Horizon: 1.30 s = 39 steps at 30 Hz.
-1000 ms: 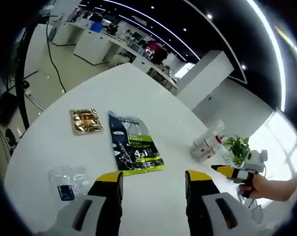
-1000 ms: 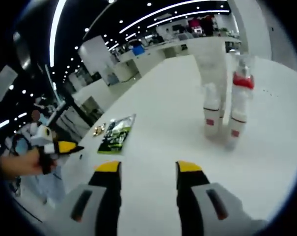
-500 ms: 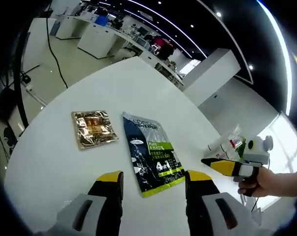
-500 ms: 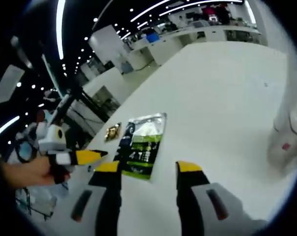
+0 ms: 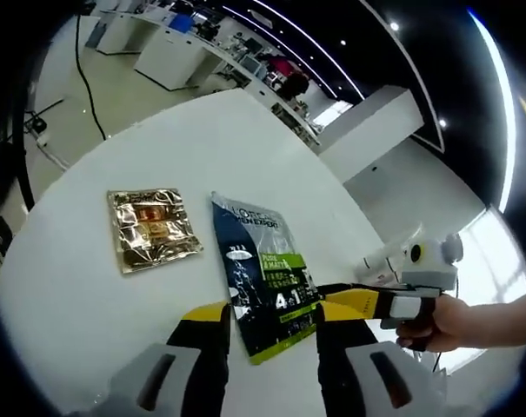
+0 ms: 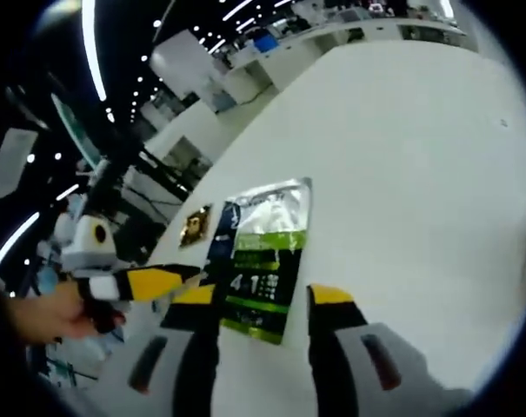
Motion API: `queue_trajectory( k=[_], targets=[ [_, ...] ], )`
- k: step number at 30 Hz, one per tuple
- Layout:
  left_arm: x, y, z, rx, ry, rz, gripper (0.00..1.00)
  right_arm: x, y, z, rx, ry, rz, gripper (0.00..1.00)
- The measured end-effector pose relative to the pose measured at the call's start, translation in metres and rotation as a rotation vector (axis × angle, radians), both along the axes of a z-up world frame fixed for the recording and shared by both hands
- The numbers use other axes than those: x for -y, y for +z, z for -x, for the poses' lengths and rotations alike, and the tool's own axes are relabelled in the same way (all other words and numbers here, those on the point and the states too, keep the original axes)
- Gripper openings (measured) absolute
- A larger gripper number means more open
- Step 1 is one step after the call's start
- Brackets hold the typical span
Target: Arrange the skincare products in the storage area until every visible bottle or jar stands upright without overlapping.
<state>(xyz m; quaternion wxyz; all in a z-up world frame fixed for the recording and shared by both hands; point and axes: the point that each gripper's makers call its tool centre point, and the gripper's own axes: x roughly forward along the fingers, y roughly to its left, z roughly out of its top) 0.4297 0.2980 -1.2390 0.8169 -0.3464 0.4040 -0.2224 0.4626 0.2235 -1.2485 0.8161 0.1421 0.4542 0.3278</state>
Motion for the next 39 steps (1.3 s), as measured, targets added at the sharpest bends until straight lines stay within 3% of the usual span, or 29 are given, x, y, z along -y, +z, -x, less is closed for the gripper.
queue_trajectory(
  k=[9,11,13,17,23,28,30,35,37,39],
  targets=[
    [-0.007,0.0,-0.003,-0.059,0.075,0.154,0.31,-0.003,-0.003,-0.012,-0.16,-0.185,-0.183,0.2],
    [-0.008,0.0,-0.003,-0.057,0.076,0.159,0.31,0.002,-0.011,-0.009,-0.177,-0.179,-0.162,0.12],
    [-0.008,0.0,-0.004,-0.062,0.08,0.171,0.31,0.004,-0.018,0.005,-0.234,-0.148,-0.108,0.02],
    [-0.002,0.001,-0.002,-0.064,0.064,0.181,0.31,-0.002,-0.015,0.012,-0.262,-0.146,-0.159,0.0],
    [0.001,0.006,0.003,-0.051,0.058,0.189,0.39,-0.006,0.025,0.013,-0.212,-0.152,-0.329,0.0],
    [0.012,0.023,0.008,-0.058,0.068,0.322,0.46,-0.004,0.064,0.017,-0.169,-0.151,-0.462,0.0],
    [0.016,0.025,0.011,-0.058,0.061,0.34,0.49,-0.001,0.076,0.019,-0.143,-0.143,-0.485,0.0],
    [0.04,0.051,0.018,-0.086,0.064,0.562,0.58,0.008,0.123,0.037,-0.076,-0.066,-0.604,0.0],
    [0.057,0.069,0.025,-0.099,0.021,0.694,0.65,0.014,0.141,0.046,-0.045,-0.031,-0.647,0.0],
    [0.068,0.09,0.029,-0.075,0.003,0.793,0.65,0.019,0.155,0.059,-0.038,0.011,-0.697,0.0]
  ],
)
